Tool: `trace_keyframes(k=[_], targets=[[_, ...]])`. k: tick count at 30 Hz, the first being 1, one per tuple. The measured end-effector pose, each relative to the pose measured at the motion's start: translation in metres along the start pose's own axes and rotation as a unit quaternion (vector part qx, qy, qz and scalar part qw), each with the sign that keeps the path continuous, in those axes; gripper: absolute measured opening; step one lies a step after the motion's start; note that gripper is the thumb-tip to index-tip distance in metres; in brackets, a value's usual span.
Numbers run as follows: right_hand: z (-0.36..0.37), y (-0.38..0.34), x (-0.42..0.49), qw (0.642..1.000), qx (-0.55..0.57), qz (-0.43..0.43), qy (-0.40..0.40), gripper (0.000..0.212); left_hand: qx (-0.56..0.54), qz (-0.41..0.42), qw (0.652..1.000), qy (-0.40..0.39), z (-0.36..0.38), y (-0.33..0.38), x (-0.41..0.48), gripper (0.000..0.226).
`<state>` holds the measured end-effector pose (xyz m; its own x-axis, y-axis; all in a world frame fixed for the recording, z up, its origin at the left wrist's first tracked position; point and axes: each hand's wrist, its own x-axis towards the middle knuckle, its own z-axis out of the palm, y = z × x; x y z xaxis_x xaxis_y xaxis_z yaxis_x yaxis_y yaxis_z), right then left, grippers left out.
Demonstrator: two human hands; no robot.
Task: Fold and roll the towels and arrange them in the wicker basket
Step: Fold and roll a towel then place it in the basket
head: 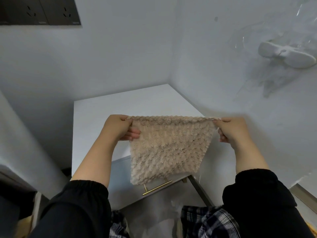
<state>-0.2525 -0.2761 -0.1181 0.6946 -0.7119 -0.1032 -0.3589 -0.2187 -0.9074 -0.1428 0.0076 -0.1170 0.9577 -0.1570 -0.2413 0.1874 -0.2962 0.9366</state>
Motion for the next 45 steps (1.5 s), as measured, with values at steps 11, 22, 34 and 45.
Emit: trace_keyframes(k=[11,22,34,45], targets=[[0.053,-0.030,0.025,0.935,0.319,0.009,-0.156,0.016,-0.352,0.065,0.934,0.016,0.007,0.018,0.024,0.015],[0.069,-0.018,0.045,0.942,0.321,0.025,-0.093,0.013,-0.330,0.030,0.943,0.037,0.011,0.003,0.038,0.016],[0.031,-0.005,0.000,0.963,0.258,0.032,-0.070,0.021,-0.214,0.009,0.974,0.079,-0.009,-0.005,-0.006,0.012],[0.044,0.030,-0.006,0.995,0.091,0.010,-0.027,0.028,0.178,0.078,0.975,0.110,-0.005,-0.032,-0.014,0.028]])
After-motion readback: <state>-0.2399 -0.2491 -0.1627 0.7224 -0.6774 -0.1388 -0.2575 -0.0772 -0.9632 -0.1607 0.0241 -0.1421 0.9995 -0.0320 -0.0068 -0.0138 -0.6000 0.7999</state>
